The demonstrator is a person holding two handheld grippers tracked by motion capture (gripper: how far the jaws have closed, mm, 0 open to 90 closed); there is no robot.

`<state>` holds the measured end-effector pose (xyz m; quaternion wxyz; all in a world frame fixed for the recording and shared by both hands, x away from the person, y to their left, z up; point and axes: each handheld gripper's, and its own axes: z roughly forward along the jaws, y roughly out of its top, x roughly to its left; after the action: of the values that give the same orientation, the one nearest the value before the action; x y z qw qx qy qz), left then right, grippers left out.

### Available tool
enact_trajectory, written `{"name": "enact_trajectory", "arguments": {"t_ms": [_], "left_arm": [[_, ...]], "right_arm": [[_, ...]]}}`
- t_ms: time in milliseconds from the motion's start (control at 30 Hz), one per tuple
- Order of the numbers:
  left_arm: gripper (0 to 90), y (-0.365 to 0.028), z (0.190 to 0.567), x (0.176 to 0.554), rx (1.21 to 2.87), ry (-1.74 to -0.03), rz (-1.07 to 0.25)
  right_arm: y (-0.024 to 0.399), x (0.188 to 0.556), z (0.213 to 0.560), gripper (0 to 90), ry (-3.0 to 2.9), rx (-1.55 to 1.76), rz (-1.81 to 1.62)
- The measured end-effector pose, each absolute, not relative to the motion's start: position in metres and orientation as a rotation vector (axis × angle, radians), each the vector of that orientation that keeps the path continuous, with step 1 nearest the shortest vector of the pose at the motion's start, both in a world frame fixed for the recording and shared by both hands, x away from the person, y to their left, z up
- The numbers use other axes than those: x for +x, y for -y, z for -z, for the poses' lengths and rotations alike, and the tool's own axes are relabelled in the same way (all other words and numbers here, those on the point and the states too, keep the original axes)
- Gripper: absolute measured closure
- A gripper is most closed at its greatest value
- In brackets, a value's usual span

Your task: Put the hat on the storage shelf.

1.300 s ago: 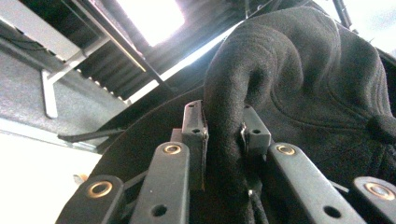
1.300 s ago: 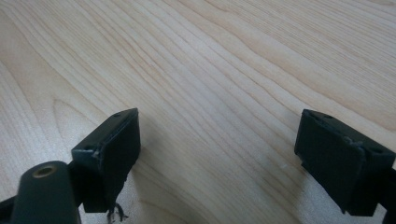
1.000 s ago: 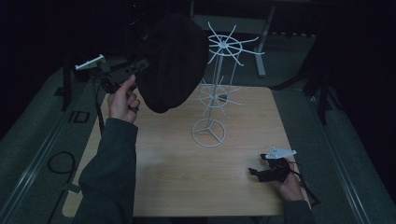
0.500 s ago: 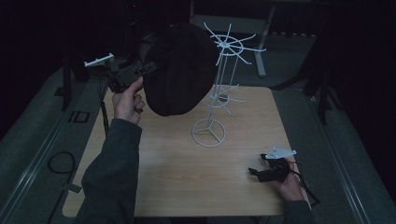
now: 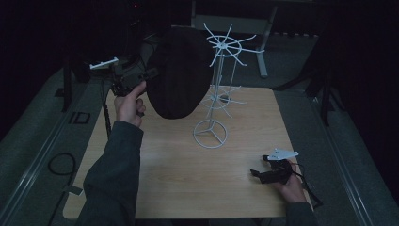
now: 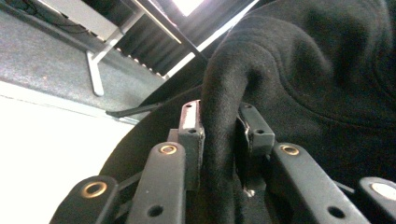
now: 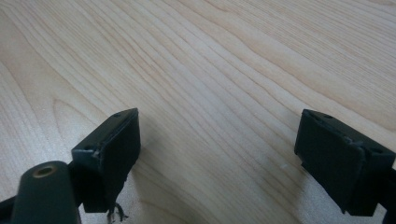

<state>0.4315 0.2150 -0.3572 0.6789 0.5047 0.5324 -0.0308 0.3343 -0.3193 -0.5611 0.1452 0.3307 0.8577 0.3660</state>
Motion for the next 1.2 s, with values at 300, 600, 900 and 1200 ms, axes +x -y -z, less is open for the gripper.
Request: {"name": "enact_trajectory", "arguments": {"t_ms": [300, 600, 900, 1200], "left_arm": [[68.4, -0.2109, 0.3606, 0.4342, 1.171, -1.205, 0.077], [64.9, -0.2097, 0.3612, 0.4345, 1.199, -1.203, 0.071], [58.6, -0.2118, 0.3601, 0.4329, 1.232, -1.214, 0.041], [57.2, -0.2158, 0.3573, 0.429, 1.249, -1.222, -0.013]], "right_arm": [[0.3194, 0.3344, 0.5611, 14.2, -2.471, 0.951, -1.054], [0.3194, 0.3343, 0.5611, 14.2, -2.471, 0.952, -1.055], [0.3194, 0.3343, 0.5611, 14.2, -2.471, 0.951, -1.054], [0.3194, 0.3344, 0.5611, 14.2, -2.471, 0.95, -1.054]]}}
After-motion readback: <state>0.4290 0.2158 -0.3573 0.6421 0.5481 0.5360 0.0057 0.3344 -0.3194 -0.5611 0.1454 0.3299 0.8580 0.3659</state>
